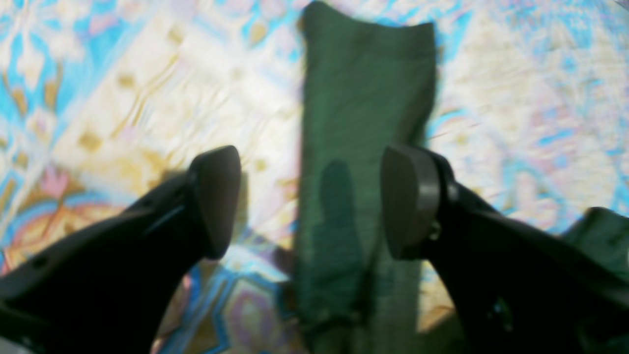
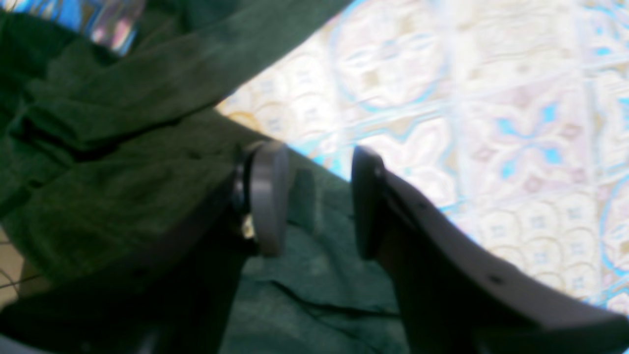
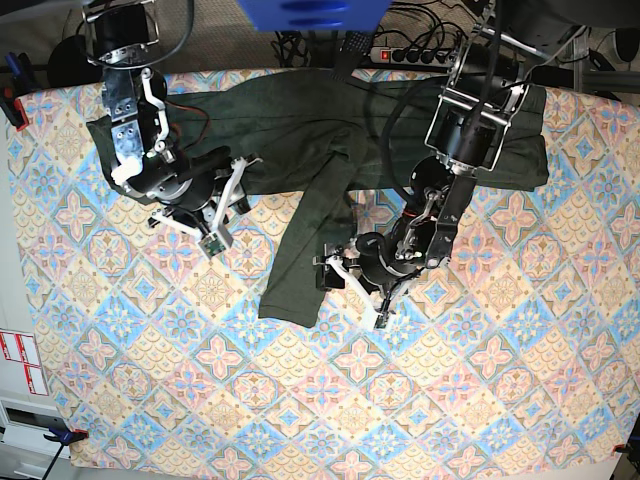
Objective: Fold the T-shirt properly
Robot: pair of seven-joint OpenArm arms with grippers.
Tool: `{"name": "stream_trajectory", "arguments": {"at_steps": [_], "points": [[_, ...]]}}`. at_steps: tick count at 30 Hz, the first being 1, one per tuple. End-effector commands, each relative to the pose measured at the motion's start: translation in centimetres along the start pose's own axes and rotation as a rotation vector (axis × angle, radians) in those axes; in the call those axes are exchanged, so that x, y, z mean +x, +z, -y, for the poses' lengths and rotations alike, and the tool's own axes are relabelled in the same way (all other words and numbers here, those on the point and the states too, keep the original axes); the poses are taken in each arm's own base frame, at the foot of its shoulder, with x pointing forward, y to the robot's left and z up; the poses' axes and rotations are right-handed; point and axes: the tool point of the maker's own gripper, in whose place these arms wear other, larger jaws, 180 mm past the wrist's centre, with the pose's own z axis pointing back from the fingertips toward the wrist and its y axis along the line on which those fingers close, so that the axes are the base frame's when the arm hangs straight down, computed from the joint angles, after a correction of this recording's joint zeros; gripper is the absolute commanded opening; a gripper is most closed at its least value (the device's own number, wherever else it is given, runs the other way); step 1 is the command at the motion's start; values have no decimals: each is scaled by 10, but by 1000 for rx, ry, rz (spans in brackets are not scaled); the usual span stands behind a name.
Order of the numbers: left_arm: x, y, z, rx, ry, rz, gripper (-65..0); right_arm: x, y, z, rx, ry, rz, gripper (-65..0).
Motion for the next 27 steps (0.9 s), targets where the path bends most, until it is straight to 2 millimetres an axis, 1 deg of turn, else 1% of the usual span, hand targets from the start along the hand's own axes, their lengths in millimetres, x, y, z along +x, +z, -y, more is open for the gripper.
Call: {"name": "stream_trajectory", "arguments": {"at_steps": [1,5,6,8,11,13,15,19,21,25,27], "points": [[17,-1,8,-20,0,45,-244,14,5,3,-5,7,49,-433],[4,-7,9,-18,10,18,-244,15,5,3,-5,7,50,-433],[-2,-10,15,-26,6,2,-244,15,5,3,-5,7,50,-433],[-11,-13,18,-30,6,-22,-244,15,5,3,-5,7,50,-433],[-14,-16,20,-31,14,-15,-244,15,5,3,-5,7,50,-433],[-15,-18,31,-51,20,-14,-244,15,5,3,-5,7,50,-433],[-17,-19,36,-59,21,-21,-244,12,5,2,-3,5,45,-433],[-29,-23,54,-90,-43,-54,-251,16,7,1,-5,11,58,-433],[-34,-23,60,-100,-62,-65,-288,20,10,1,-6,17,70,-433],[-36,-26,73,-121,-64,-71,-405,23,11,0,-7,21,78,-433],[-44,-28,71,-115,-54,-90,-465,22,11,0,-6,20,77,-433]]}}
